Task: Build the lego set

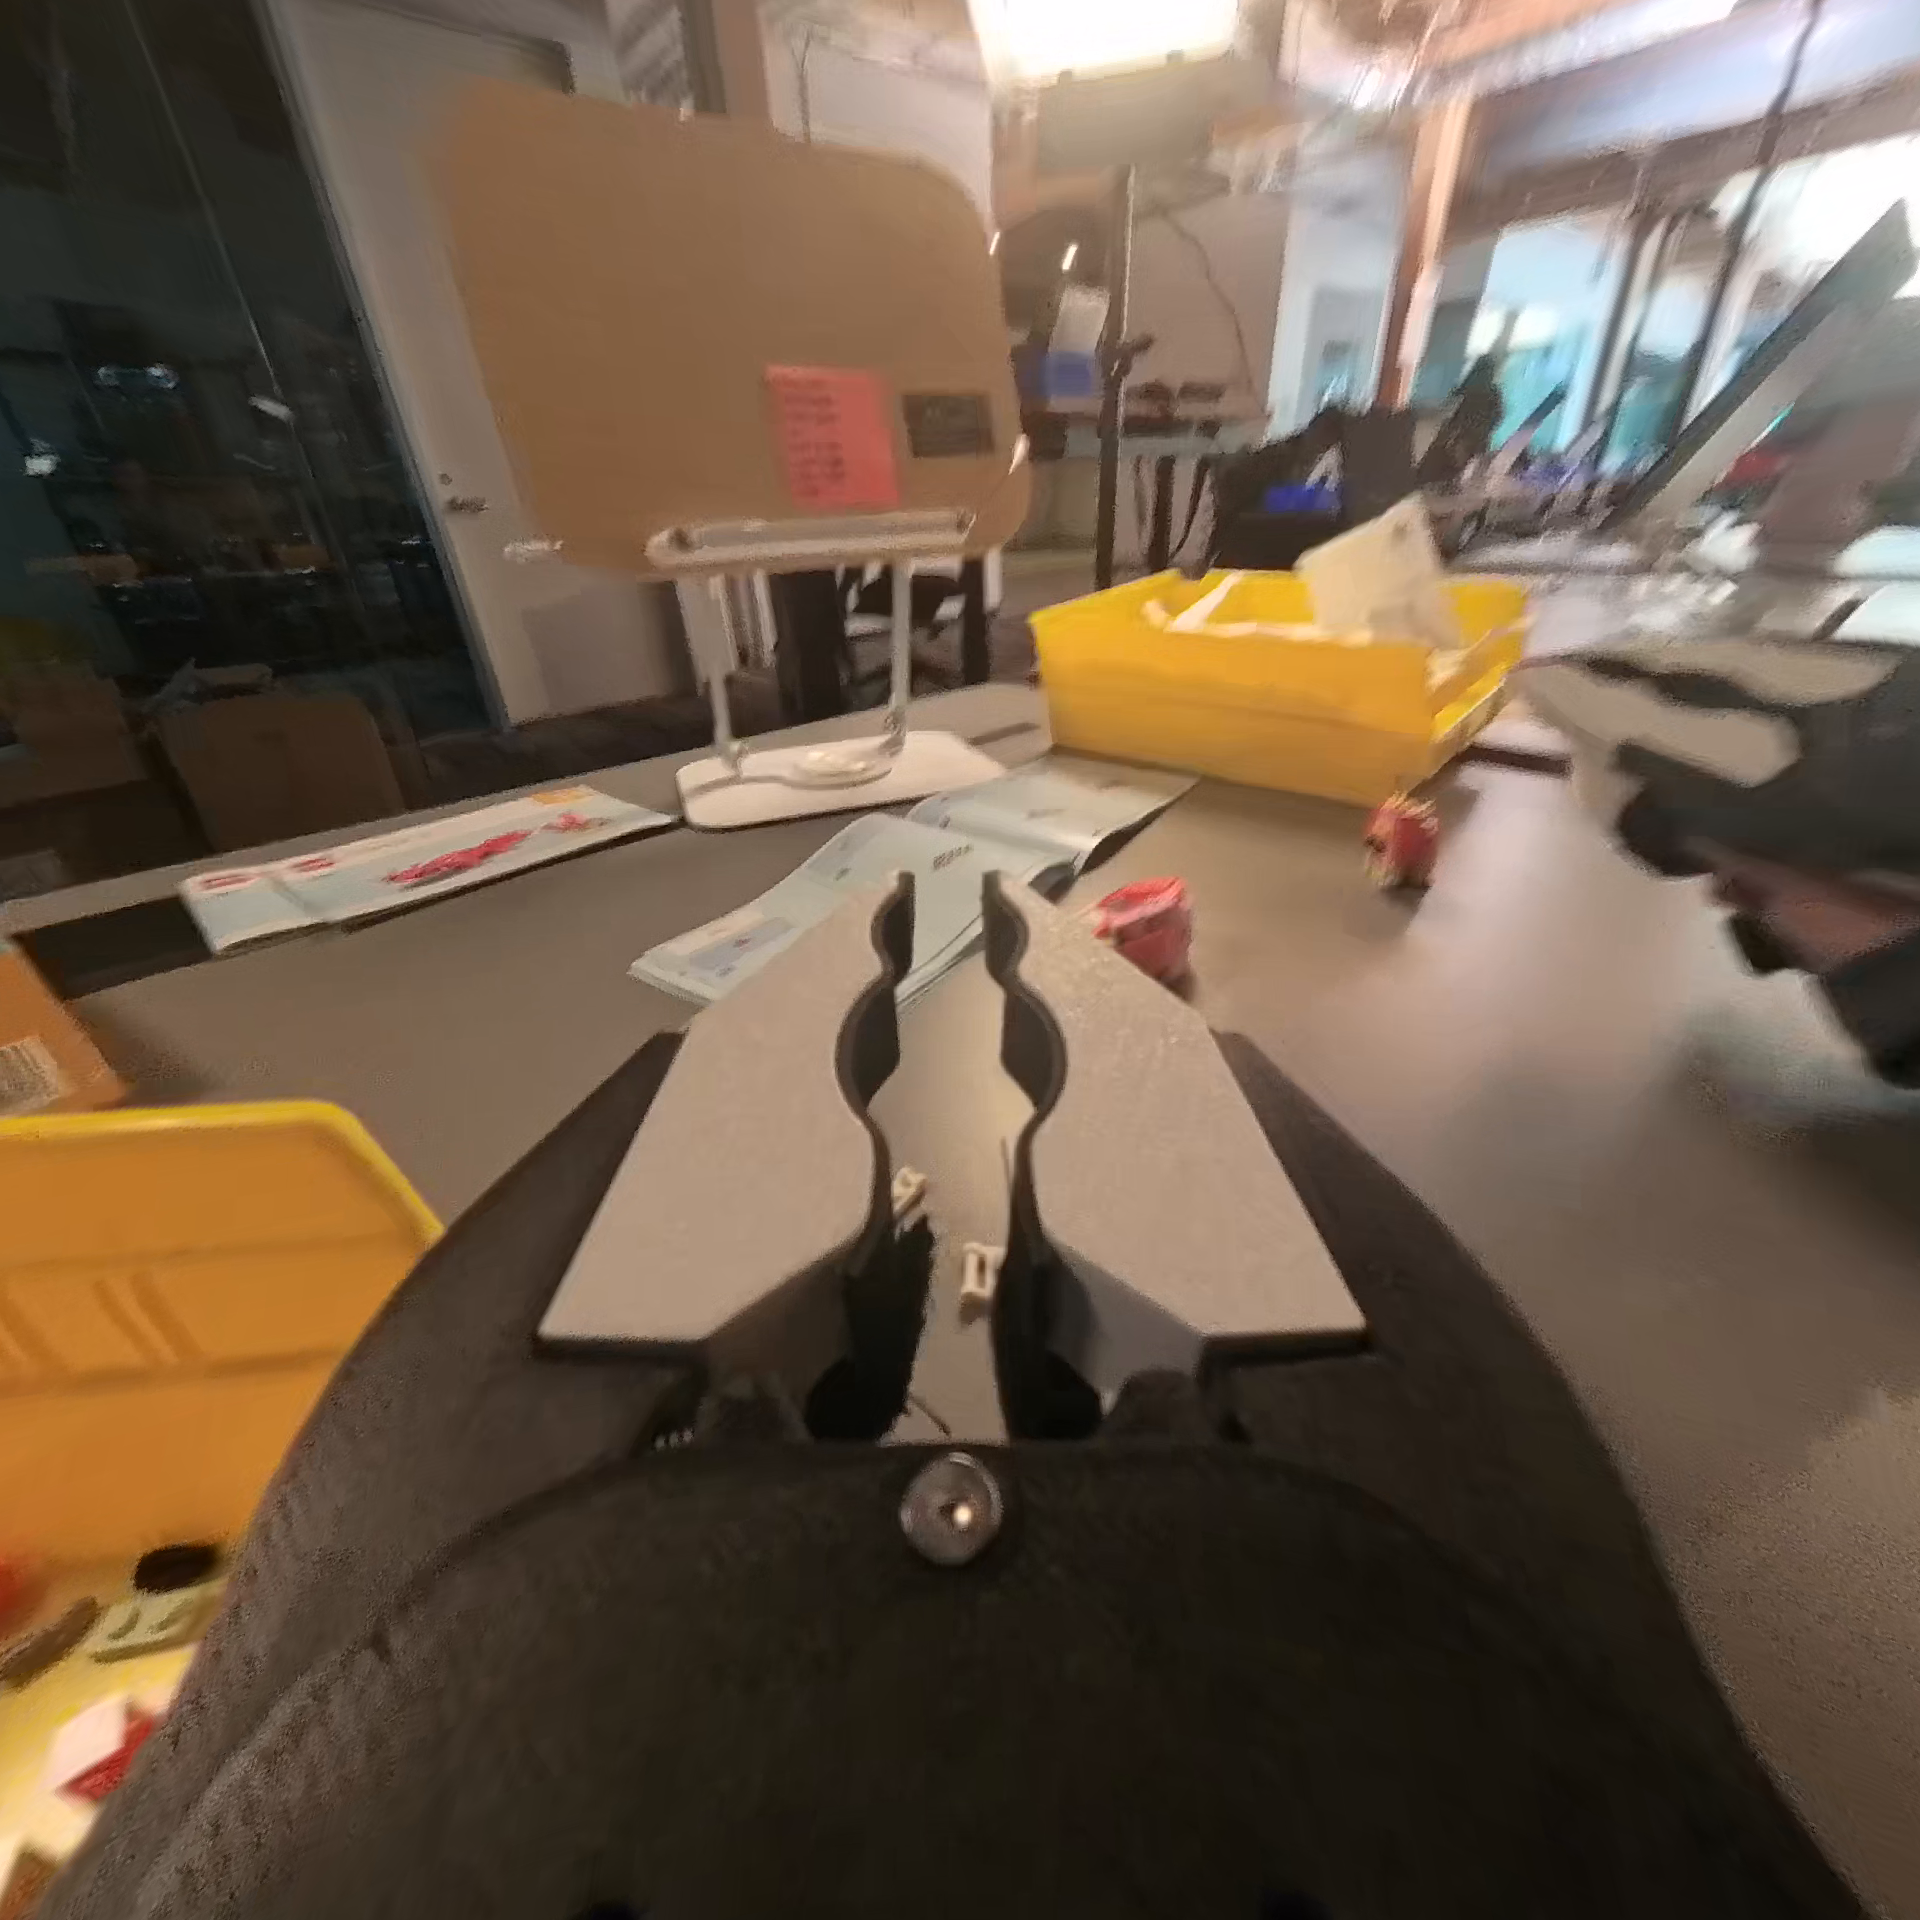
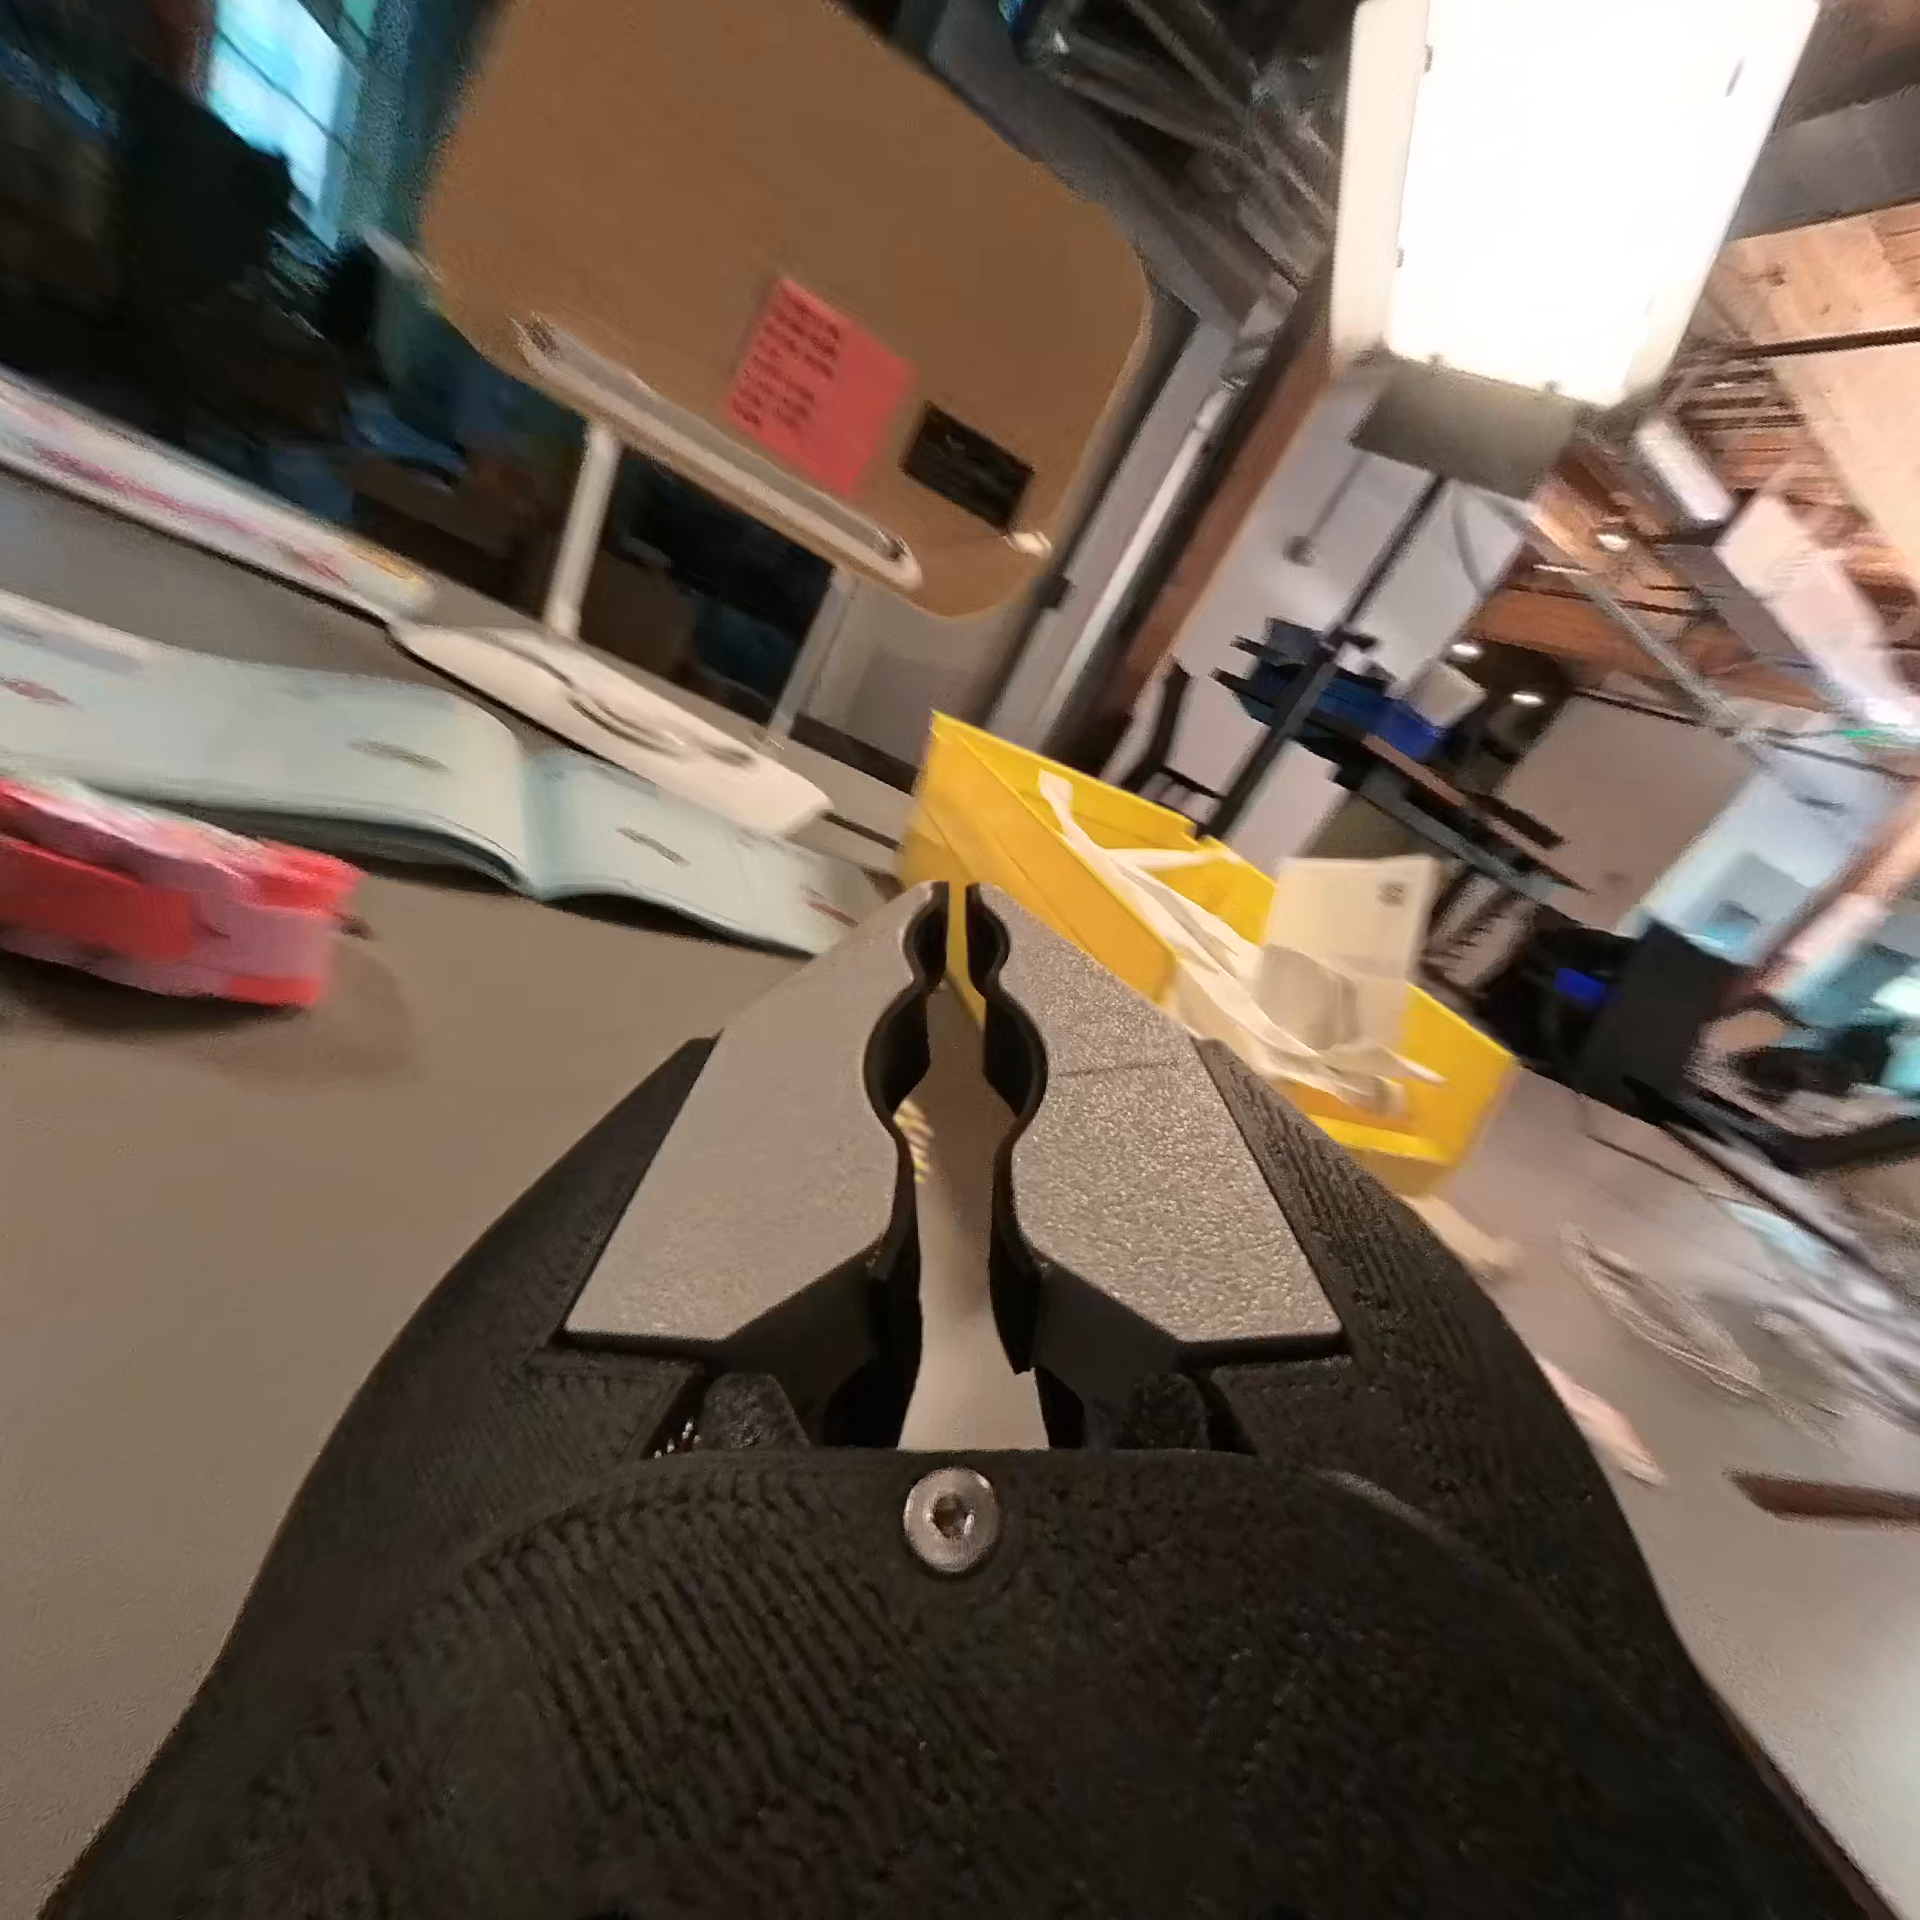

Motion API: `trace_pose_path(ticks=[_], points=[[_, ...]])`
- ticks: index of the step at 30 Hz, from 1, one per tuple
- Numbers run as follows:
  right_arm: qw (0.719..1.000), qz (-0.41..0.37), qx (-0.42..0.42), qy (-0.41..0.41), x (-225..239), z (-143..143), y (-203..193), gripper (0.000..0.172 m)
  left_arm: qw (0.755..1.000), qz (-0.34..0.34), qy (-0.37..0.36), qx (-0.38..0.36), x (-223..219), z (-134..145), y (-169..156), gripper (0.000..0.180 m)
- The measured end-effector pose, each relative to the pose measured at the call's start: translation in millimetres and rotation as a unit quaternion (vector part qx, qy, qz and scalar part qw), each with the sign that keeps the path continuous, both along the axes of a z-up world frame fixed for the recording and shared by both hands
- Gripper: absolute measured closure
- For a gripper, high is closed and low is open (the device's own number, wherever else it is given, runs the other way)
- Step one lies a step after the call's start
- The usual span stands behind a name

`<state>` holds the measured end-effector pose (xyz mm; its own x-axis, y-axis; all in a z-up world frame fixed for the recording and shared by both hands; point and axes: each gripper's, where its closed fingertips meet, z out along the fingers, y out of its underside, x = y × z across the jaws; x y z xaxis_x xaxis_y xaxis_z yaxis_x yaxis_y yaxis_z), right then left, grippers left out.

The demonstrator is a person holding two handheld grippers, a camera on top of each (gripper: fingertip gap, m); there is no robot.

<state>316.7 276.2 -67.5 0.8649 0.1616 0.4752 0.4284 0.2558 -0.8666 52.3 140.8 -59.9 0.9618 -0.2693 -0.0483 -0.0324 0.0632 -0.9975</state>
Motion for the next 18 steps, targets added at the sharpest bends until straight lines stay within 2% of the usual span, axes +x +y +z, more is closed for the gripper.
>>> trace_pose_path(ticks=[2, 5, 7, 8, 11, 14, 18], points=[[0.994, 0.094, -0.019, 0.059, -35.6, 17.6, -26.4, 0.16, 0.997, 0.042, 0.032, -0.054, -1.9, -3.5, 11.2, 0.166], [0.943, 0.289, -0.073, 0.144, -112.2, 59.4, -92.7, 0.121, 0.987, 0.074, 0.072, -0.12, 6.1, 0.4, 27.7, 0.123], [0.911, 0.375, -0.104, 0.134, -155.7, 79.9, -137.4, 0.093, 0.976, 0.097, 0.111, -0.16, 7.7, 2.1, 37.5, 0.095], [0.903, 0.399, -0.106, 0.122, -170.9, 88.4, -155.3, 0.083, 0.969, 0.112, 0.127, -0.178, 6.2, 2.4, 41.7, 0.085], [0.88, 0.448, -0.104, 0.118, -197.3, 111.5, -193.3, 0.074, 0.949, 0.154, 0.171, -0.217, -1.1, 0.1, 49.3, 0.065], [0.873, 0.46, -0.117, 0.113, -207.5, 119.5, -206.5, 0.07, 0.934, 0.183, 0.209, -0.226, -6.0, 0.1, 50.6, 0.061], [0.878, 0.446, -0.143, 0.101, -209.7, 113.4, -203.1, 0.068, 0.925, 0.209, 0.236, -0.214, -11.8, 5.6, 48.2, 0.063]])
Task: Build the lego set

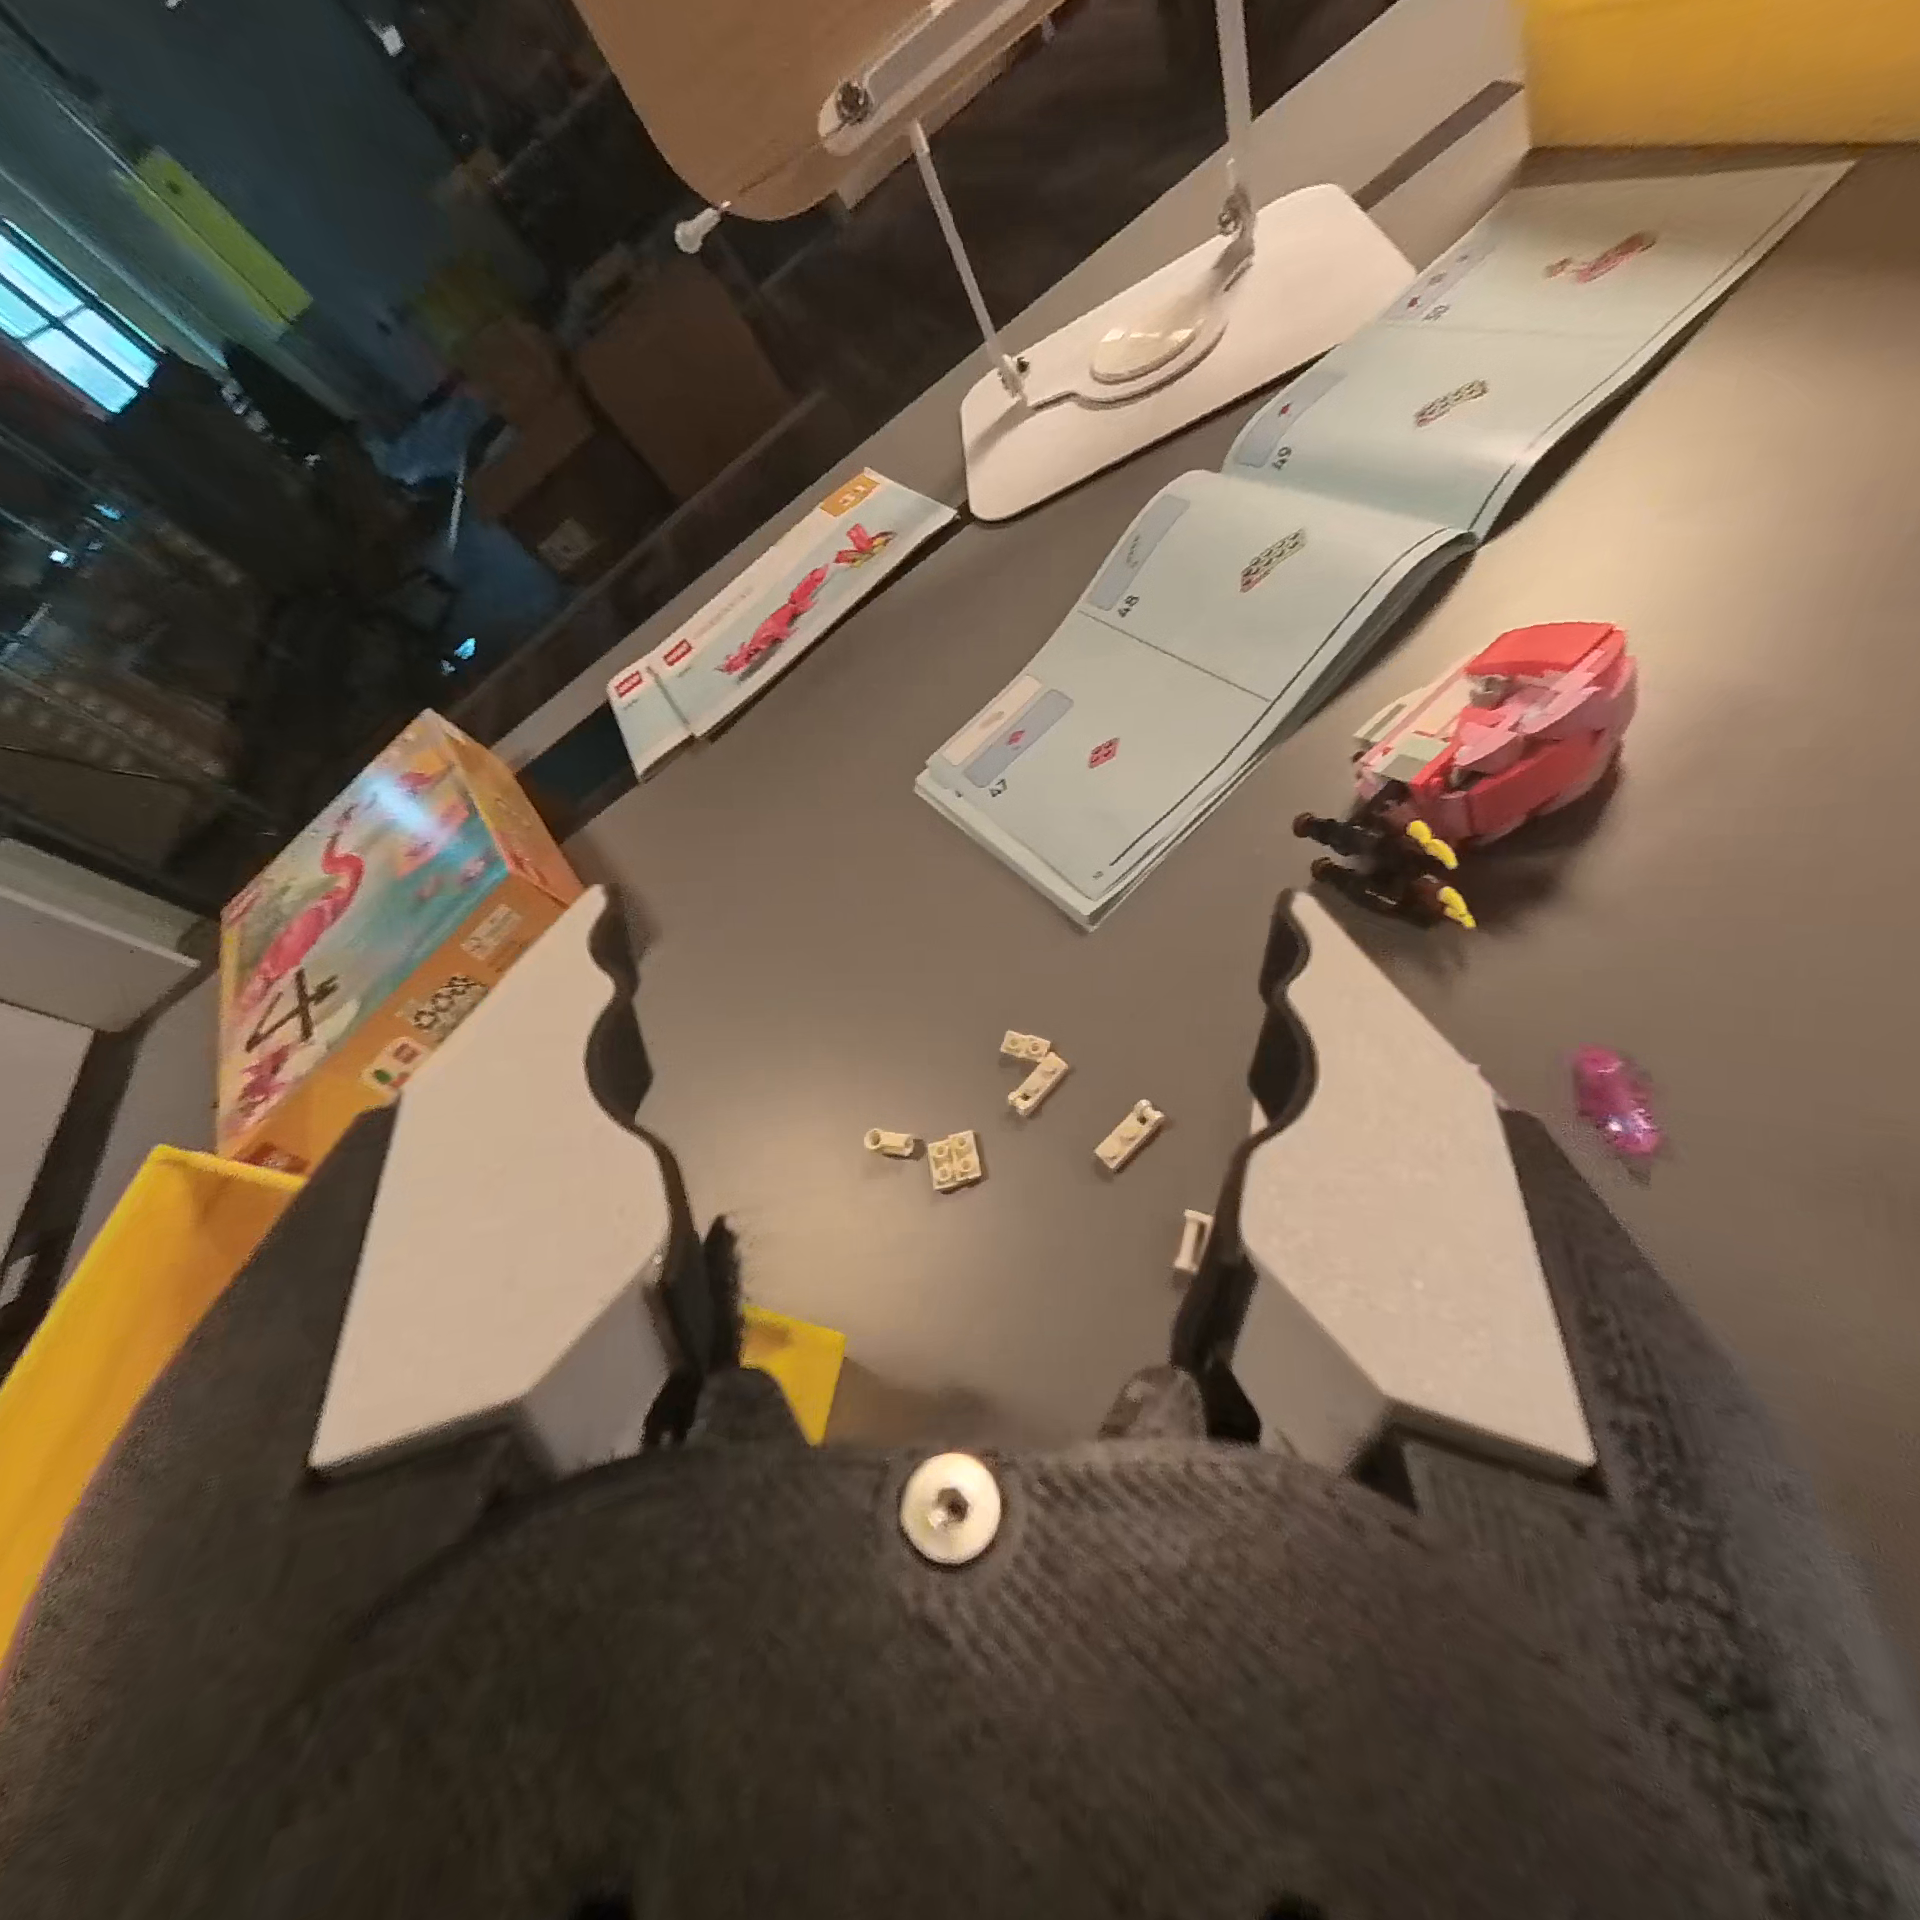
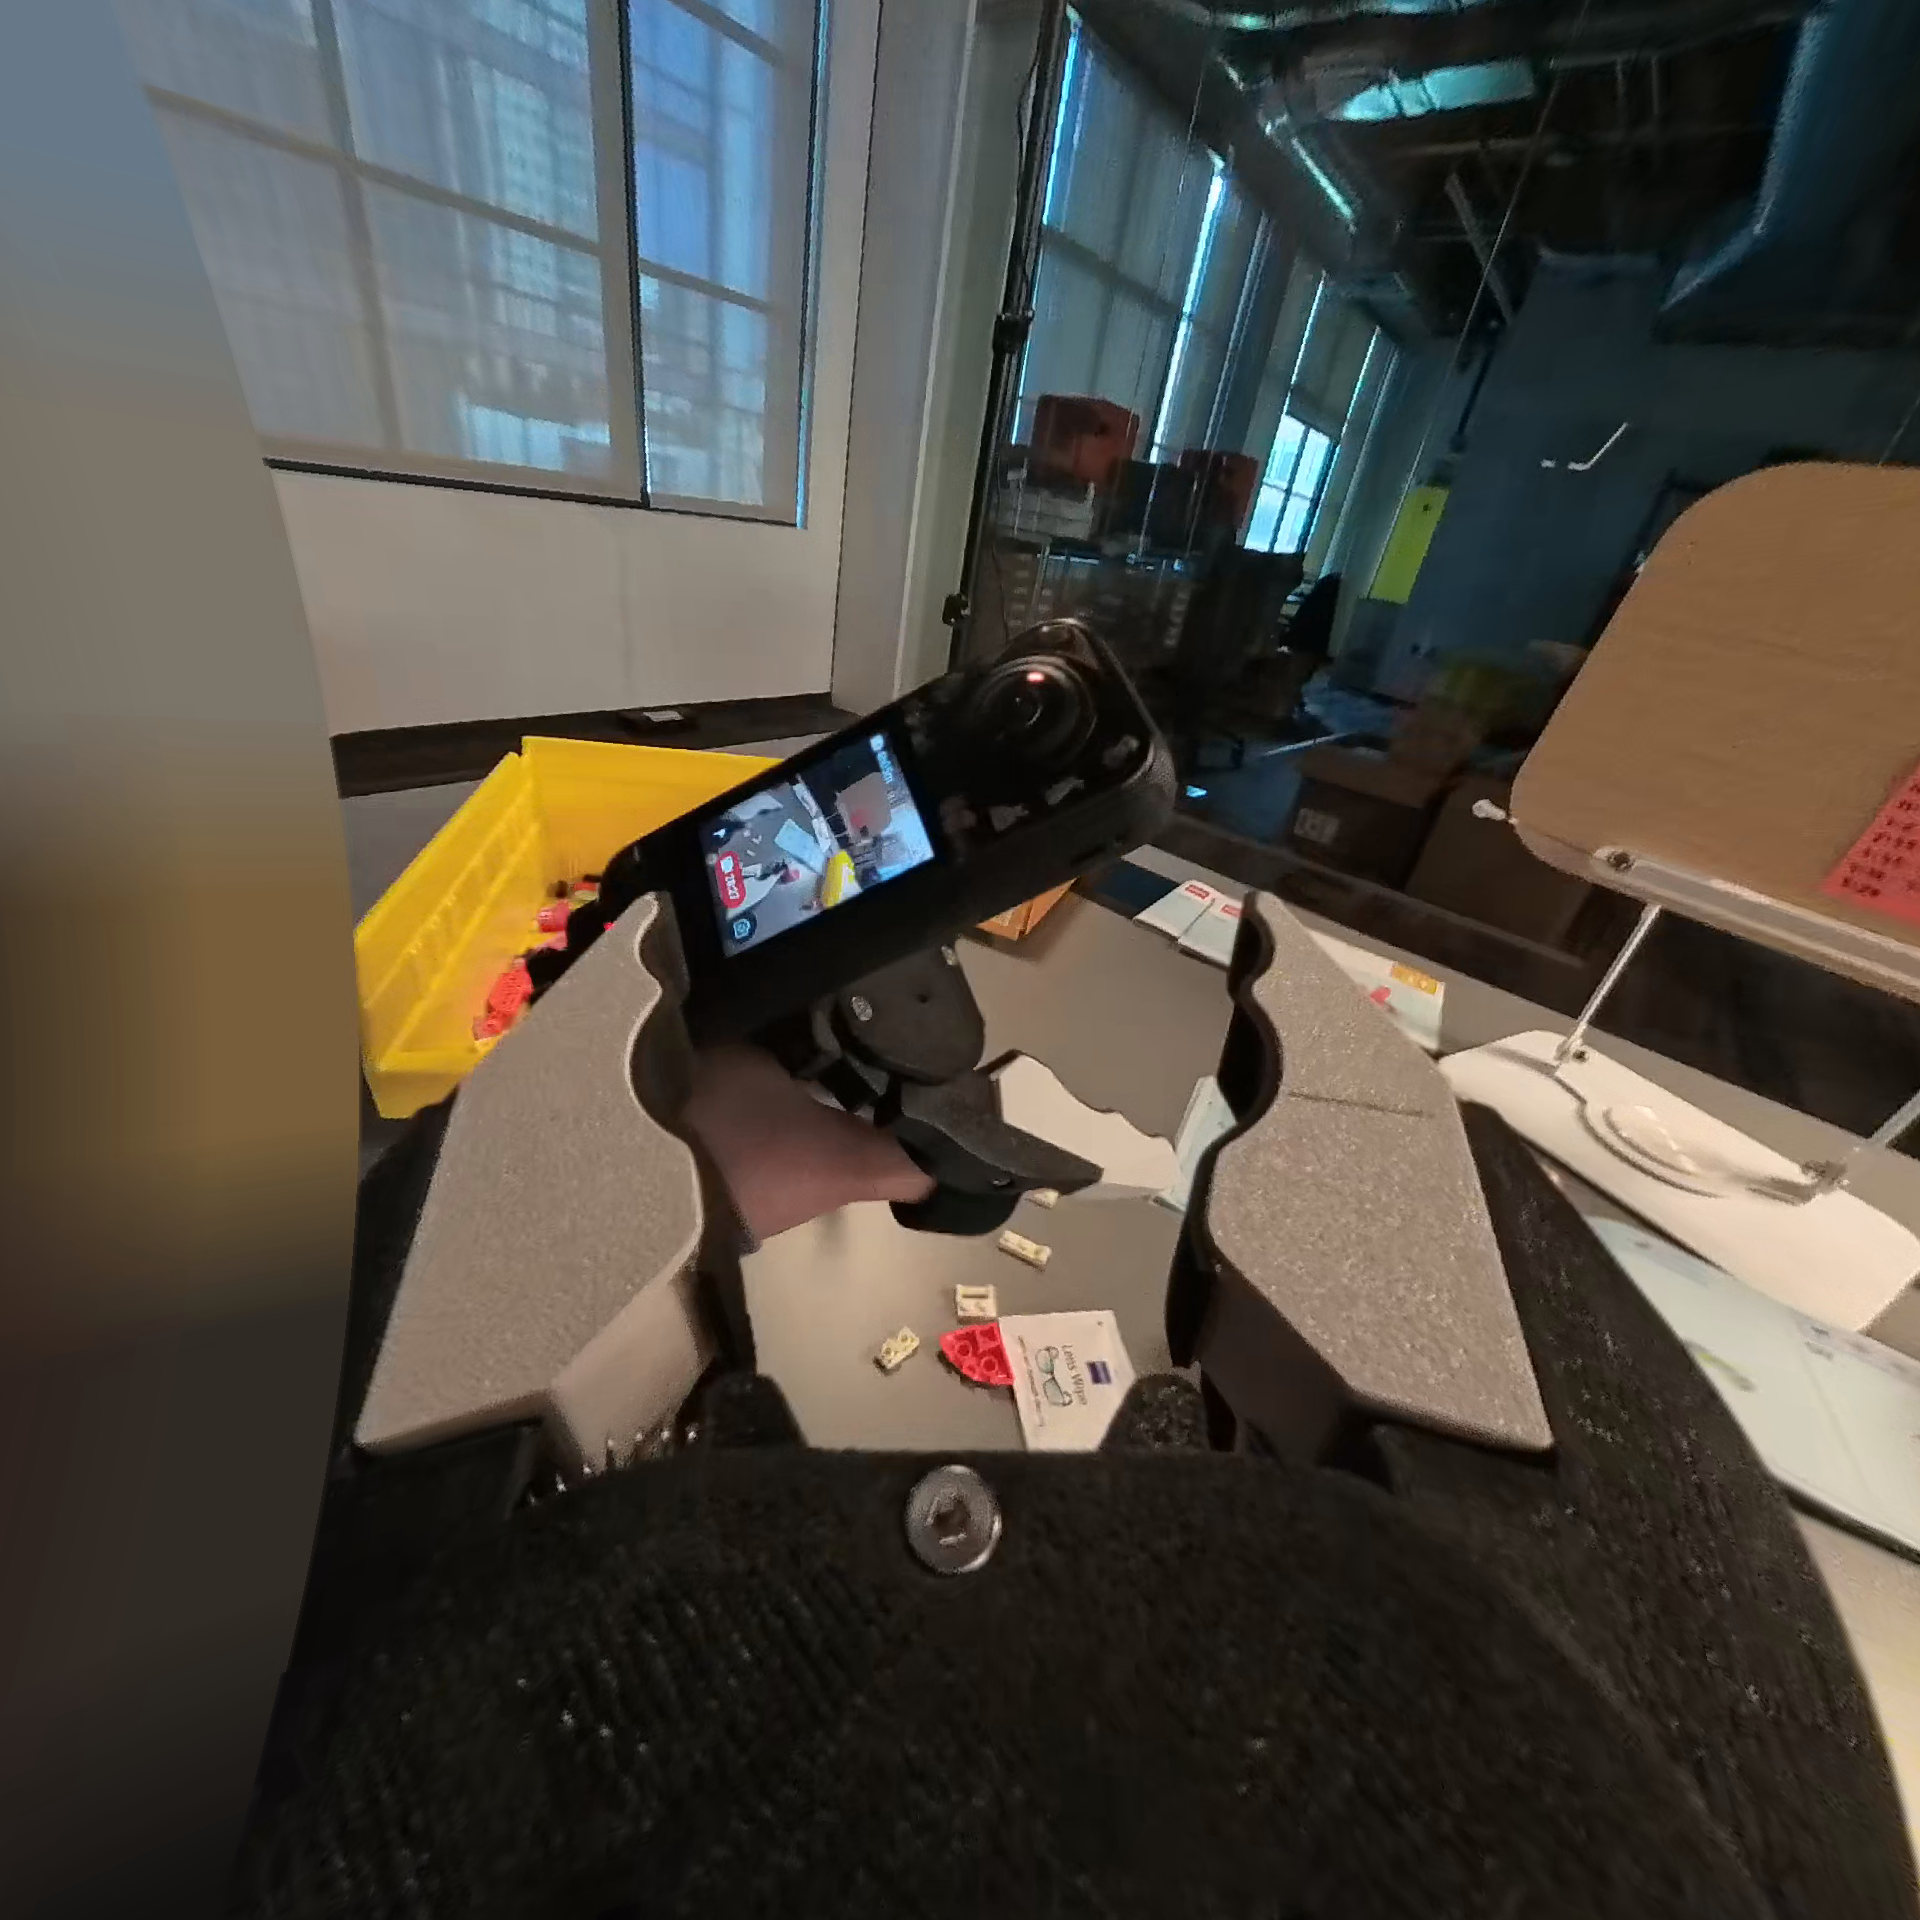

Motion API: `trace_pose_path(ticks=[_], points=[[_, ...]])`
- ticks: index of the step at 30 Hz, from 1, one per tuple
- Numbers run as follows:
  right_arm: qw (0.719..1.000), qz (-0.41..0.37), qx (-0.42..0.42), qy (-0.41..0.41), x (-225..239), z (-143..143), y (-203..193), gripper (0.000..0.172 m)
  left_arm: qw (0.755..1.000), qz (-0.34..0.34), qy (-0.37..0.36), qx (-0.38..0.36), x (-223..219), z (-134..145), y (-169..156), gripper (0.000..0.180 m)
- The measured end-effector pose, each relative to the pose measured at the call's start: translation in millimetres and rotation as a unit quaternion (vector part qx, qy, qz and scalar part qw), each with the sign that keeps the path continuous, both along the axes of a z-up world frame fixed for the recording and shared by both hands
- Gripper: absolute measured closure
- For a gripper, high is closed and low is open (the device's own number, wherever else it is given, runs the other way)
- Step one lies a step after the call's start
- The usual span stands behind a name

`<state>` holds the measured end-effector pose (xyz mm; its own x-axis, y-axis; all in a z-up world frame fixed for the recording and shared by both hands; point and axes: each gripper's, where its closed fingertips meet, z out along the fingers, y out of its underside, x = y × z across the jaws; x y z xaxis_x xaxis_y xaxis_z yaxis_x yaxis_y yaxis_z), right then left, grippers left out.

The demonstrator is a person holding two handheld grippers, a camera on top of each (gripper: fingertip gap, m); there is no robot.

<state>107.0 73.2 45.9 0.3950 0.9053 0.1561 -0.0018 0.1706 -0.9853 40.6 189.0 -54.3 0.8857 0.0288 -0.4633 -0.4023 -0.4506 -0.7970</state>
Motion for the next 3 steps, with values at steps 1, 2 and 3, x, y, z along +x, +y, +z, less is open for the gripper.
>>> trace_pose_path(ticks=[1, 2, 3], points=[[1.0, 0.002, -0.008, -0.002, -0.4, -1.8, -0.2, 0.067, 1.0, 0.003, 0.004, -0.001, -1.3, 0.3, -0.4, 0.063], [1.0, 0.003, -0.014, -0.009, -1.3, -4.5, -0.2, 0.067, 1.0, 0.007, 0.005, -0.002, -2.7, 0.2, -0.7, 0.063], [1.0, 0.004, -0.018, -0.014, -1.8, -6.3, -0.4, 0.066, 1.0, 0.01, 0.006, -0.004, -4.2, -0.1, -0.8, 0.063]])
